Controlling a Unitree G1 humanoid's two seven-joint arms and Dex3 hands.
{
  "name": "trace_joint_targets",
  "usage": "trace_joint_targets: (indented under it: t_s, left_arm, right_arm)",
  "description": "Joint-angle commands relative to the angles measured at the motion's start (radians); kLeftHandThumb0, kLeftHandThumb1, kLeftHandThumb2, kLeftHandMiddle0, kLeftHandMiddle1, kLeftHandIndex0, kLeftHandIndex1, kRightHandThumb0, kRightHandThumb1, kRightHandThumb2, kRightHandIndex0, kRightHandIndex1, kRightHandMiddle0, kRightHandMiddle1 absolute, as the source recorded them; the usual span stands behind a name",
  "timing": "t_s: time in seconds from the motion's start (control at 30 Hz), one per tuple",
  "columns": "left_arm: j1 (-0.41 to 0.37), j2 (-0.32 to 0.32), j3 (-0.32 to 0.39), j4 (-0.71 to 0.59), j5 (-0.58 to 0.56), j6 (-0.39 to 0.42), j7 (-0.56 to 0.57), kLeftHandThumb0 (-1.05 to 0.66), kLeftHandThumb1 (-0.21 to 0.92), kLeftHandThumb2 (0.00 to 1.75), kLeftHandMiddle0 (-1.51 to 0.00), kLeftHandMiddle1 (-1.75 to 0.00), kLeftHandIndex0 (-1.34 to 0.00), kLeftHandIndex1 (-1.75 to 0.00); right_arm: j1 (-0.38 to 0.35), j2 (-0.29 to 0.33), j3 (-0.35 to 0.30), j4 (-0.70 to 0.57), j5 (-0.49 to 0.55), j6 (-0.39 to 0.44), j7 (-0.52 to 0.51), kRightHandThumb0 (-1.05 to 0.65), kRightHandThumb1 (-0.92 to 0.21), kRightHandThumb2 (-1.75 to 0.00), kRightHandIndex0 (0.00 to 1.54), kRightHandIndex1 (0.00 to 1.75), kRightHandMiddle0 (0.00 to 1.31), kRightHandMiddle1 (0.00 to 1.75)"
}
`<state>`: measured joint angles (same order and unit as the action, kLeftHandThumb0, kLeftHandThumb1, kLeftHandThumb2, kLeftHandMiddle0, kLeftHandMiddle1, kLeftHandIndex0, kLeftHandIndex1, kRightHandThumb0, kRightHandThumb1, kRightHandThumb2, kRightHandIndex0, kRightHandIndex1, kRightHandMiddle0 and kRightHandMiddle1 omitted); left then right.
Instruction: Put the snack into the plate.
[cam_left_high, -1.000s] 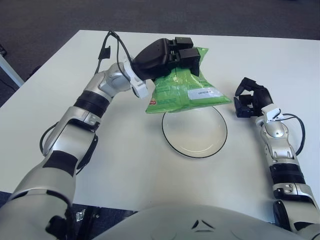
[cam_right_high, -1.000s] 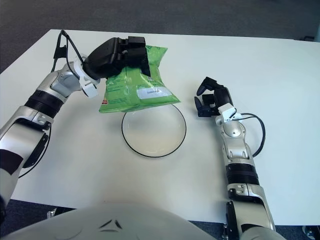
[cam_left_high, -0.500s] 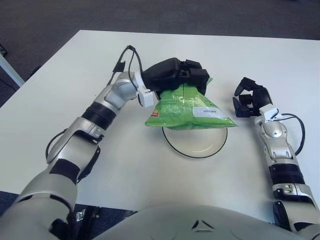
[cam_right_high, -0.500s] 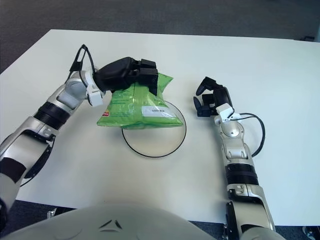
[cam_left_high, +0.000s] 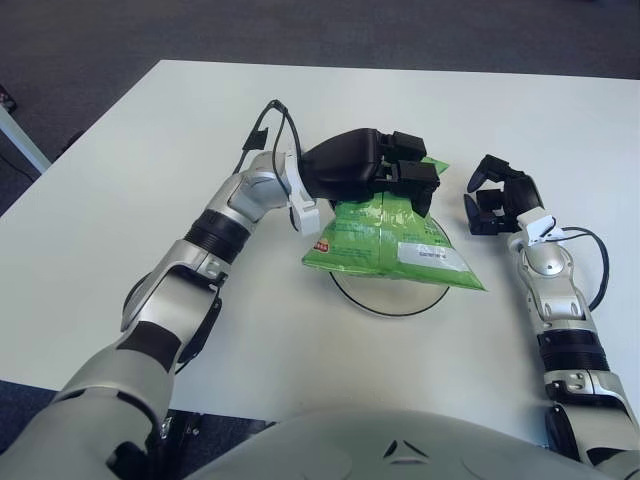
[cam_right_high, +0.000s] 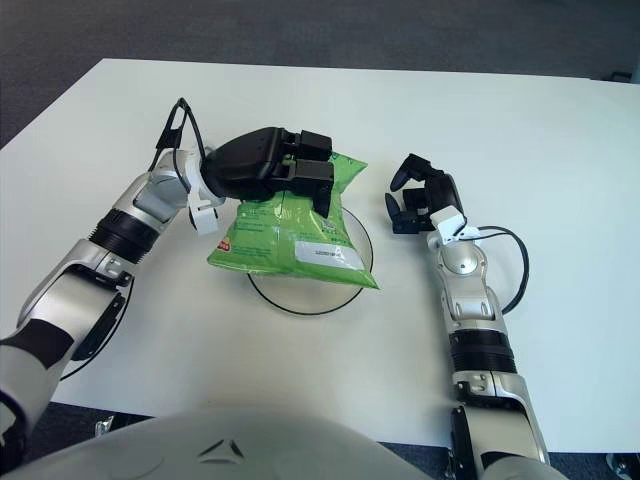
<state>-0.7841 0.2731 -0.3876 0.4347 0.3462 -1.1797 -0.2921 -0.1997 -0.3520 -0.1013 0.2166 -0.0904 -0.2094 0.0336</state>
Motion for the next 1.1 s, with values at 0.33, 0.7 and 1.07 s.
trace_joint_targets:
  t_s: [0.33, 0.7, 1.07]
  left_arm:
    - [0.104, -0.108, -0.071, 0.01, 0.034, 0.107, 0.0, -0.47, 0.31, 1.32, -1.24, -1.75, -0.61, -1.75]
    - [0.105, -0.092, 0.032, -0.043, 0.402, -0.015, 0.244, -0.45, 0.39, 1.22, -1.17, -1.75, -0.55, -1.75]
    - [0.039, -0.011, -0.041, -0.071, 0.526, 0.026, 0.245, -0.41, 0.57, 1.0, -1.03, -1.75, -0.42, -1.75]
  right_arm:
    - [0.029, 0.021, 0.007, 0.026, 0.008, 0.025, 0.023, -0.51, -0.25, -1.4, 1.35, 1.75, 0.67, 1.75]
    - [0.025, 0.022, 0.0, 0.038, 0.02, 0.012, 0.039, -0.51, -0.25, -1.4, 1.34, 1.75, 0.67, 1.75]
    - [0.025, 0.016, 0.003, 0.047, 0.024, -0.01, 0.053, -0.51, -0.26, -1.39, 1.36, 1.75, 0.66, 1.75]
